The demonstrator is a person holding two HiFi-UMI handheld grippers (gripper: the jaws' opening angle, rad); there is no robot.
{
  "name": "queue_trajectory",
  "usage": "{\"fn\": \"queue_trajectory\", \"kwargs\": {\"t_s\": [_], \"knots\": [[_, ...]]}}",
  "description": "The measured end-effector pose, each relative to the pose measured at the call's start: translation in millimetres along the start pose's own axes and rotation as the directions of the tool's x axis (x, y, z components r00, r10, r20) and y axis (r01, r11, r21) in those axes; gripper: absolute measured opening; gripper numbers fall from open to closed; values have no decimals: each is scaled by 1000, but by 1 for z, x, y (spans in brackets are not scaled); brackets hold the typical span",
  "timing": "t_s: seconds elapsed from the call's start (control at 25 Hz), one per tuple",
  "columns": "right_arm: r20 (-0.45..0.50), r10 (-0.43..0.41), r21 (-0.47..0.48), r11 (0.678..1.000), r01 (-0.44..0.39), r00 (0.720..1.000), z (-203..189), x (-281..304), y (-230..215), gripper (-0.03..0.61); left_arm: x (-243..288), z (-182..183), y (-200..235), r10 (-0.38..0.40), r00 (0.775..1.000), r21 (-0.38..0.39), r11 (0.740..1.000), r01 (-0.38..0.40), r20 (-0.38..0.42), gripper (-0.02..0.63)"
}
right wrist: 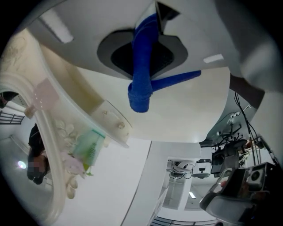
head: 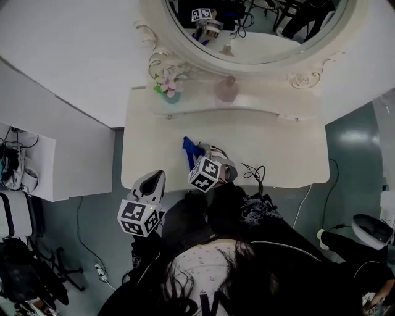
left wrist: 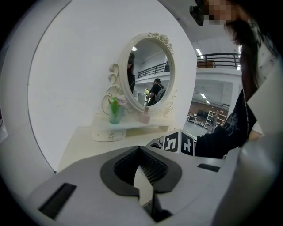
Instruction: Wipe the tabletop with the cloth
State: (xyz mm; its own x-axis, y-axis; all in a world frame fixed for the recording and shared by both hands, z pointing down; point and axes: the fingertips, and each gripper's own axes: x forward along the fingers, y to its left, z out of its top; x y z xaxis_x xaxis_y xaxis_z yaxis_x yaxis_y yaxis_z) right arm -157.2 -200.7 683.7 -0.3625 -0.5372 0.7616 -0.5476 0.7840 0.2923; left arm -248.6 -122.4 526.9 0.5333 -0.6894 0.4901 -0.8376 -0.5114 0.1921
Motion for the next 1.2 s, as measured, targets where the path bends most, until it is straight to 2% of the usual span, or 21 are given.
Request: {"fn": "queue_trajectory", "kwargs": {"t_s": [0.44,0.76,0.96,1.2], "knots": [[-76,-108,124,985,117,991,-126,-58,-87,75,65,13,-107,-108,994,55,993,109,-19,0],[-142,-182,171,964,205,973,-215,-103,-148,75,99,15,-168,-149,989,65,987,150,-17,0],[-198,-245,204,937,284,949,-280,-136,-190,74,121,11,-202,-177,984,68,982,178,-19,0],[-321,-319,252,879,405,892,-376,-189,-237,74,140,12,-244,-234,972,91,968,235,-23,0]]}}
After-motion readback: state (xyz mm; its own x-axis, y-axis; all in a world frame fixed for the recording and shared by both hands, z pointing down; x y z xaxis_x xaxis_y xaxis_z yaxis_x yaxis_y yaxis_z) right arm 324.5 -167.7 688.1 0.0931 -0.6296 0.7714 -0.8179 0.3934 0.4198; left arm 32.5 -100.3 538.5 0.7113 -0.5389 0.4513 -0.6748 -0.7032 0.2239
